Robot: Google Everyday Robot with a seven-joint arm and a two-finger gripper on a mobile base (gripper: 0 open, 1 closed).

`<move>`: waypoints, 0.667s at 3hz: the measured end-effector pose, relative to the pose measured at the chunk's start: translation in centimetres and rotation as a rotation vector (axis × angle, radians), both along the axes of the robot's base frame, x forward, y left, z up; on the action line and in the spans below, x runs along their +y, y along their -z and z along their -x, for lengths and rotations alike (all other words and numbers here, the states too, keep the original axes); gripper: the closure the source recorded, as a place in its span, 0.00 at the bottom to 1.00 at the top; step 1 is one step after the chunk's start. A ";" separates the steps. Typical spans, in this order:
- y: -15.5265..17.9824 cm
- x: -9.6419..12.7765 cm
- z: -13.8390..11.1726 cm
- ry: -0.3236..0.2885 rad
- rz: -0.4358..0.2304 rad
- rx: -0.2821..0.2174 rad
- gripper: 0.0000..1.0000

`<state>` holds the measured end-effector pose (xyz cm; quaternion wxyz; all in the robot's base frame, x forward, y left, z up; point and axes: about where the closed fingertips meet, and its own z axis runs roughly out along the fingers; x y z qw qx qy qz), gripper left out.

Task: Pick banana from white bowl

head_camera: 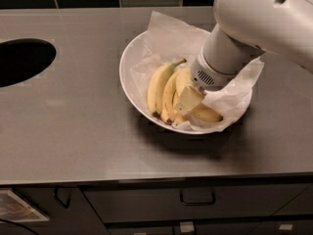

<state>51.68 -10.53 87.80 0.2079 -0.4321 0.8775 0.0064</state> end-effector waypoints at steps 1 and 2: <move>0.1 0.1 -0.1 0.002 0.000 0.013 0.55; 0.1 0.1 -0.1 0.002 0.000 0.013 0.79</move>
Offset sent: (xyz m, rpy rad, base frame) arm 0.0007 0.0009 -0.0015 -0.0001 0.0134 -0.0023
